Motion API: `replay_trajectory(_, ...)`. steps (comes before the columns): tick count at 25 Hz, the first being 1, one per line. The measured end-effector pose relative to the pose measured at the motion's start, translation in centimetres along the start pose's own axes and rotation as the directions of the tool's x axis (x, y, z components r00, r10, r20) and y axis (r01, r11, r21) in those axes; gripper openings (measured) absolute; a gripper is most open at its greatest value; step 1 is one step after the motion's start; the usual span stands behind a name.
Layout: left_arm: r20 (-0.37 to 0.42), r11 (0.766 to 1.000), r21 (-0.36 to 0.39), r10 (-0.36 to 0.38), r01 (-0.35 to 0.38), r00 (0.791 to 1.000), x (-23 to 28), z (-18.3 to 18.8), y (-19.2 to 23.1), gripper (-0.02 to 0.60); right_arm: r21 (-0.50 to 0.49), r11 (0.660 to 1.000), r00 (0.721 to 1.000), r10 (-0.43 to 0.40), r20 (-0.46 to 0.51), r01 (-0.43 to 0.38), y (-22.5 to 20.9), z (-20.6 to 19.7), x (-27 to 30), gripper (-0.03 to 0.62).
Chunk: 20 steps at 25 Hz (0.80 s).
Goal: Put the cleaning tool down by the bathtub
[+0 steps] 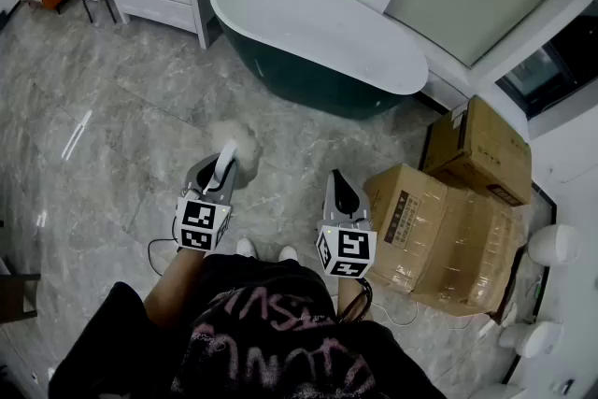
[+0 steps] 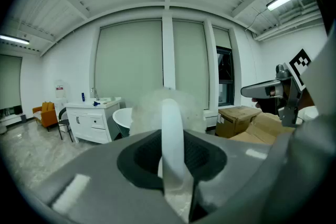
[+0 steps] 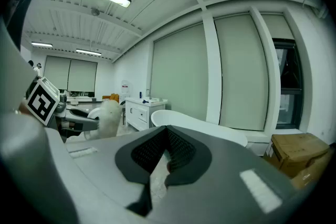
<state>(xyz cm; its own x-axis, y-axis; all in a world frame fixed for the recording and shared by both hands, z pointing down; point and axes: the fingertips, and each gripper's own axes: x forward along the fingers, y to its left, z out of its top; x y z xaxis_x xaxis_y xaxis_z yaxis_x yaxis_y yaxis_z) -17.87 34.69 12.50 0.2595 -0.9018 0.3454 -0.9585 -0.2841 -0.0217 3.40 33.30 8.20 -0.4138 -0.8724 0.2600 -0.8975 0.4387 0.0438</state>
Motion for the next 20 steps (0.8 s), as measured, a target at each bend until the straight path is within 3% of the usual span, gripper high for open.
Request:
replay_trajectory(10,-0.013,0.999,0.016,-0.036,0.036,0.999,-0.1,-1.0,-0.5,0.087,0.008,1.000,1.000,-0.018,-0.008,0.018,0.2,-0.9,-0.3,0.011)
replay_trajectory(20,-0.037,0.999,-0.019,-0.043,0.043,0.998,-0.9,-2.7,1.0,0.087,0.019,0.998,0.998,-0.058,-0.006,0.058,1.0,-1.4,-0.7,0.012)
